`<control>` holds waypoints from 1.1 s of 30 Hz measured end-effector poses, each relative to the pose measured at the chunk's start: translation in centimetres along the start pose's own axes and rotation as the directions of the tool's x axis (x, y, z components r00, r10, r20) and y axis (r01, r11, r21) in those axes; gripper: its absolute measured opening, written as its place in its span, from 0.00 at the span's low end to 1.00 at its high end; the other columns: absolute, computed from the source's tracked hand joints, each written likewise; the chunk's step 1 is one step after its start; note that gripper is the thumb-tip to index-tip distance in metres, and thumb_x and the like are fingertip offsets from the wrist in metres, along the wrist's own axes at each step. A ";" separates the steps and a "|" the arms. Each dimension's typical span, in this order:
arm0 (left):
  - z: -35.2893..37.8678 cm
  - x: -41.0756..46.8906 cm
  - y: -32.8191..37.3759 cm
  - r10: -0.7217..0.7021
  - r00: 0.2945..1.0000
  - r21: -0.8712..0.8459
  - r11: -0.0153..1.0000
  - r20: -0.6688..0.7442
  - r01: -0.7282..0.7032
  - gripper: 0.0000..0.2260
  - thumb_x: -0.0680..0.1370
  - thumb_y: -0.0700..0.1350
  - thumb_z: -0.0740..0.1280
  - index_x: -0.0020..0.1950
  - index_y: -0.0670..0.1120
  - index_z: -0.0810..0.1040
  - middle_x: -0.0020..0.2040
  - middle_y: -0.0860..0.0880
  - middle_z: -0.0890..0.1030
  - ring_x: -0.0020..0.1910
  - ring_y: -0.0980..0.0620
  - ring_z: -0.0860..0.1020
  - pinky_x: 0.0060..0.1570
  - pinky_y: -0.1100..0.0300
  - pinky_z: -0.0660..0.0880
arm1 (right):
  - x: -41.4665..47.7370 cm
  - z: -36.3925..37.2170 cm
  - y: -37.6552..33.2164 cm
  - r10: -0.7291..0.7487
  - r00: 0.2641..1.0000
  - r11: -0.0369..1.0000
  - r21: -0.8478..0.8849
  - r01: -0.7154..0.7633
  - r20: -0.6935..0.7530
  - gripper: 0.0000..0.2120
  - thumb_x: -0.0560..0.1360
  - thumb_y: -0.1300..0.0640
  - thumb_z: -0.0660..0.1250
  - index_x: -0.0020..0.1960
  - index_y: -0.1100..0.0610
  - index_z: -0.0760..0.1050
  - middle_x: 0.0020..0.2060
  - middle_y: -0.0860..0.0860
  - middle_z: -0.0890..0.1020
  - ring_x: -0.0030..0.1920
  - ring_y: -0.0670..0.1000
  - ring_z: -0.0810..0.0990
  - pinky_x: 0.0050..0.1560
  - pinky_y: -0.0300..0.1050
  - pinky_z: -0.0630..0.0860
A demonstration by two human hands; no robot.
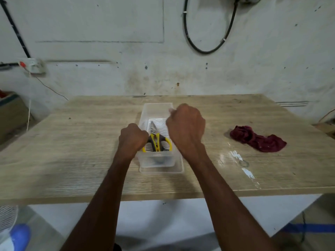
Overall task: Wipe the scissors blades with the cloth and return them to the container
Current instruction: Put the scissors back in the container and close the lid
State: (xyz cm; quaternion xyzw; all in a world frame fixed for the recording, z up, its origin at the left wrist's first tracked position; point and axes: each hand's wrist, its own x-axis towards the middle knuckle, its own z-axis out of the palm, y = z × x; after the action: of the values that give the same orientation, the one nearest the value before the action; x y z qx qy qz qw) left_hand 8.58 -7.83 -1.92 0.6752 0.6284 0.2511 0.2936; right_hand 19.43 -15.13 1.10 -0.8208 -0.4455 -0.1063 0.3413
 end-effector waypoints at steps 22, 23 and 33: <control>-2.3 0.6 -2.5 -0.065 0.996 -0.060 0.996 -0.059 0.061 0.16 0.74 0.44 0.66 0.58 0.37 0.73 0.59 0.36 0.76 0.55 0.38 0.76 0.51 0.52 0.75 | 2.8 -0.7 -0.6 -0.126 0.991 0.969 0.222 0.110 0.055 0.16 0.63 0.61 0.71 0.36 0.58 0.62 0.39 0.55 0.70 0.39 0.53 0.69 0.33 0.40 0.61; -2.1 0.6 -2.5 -0.072 0.996 -0.075 0.995 -0.058 0.068 0.17 0.75 0.46 0.66 0.59 0.37 0.73 0.60 0.36 0.76 0.56 0.38 0.76 0.52 0.51 0.75 | 2.2 -0.3 -2.1 -0.198 0.977 0.960 0.219 0.176 0.081 0.15 0.65 0.62 0.70 0.39 0.58 0.63 0.39 0.54 0.69 0.39 0.53 0.68 0.36 0.42 0.62; -2.6 0.1 -3.1 -0.056 0.997 -0.524 0.851 -0.049 0.022 0.36 0.71 0.72 0.52 0.54 0.44 0.81 0.52 0.42 0.82 0.51 0.42 0.80 0.57 0.47 0.76 | 2.9 4.4 -0.7 0.008 0.891 0.982 0.162 -0.092 0.453 0.36 0.67 0.34 0.69 0.63 0.59 0.71 0.63 0.58 0.76 0.62 0.60 0.73 0.61 0.55 0.72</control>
State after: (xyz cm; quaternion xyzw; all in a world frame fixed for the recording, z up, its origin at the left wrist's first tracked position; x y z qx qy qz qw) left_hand 4.61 -7.37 -2.30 0.5488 0.5587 0.4277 0.4513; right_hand 19.96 -10.06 -0.44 -0.8002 -0.4988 0.1361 0.3039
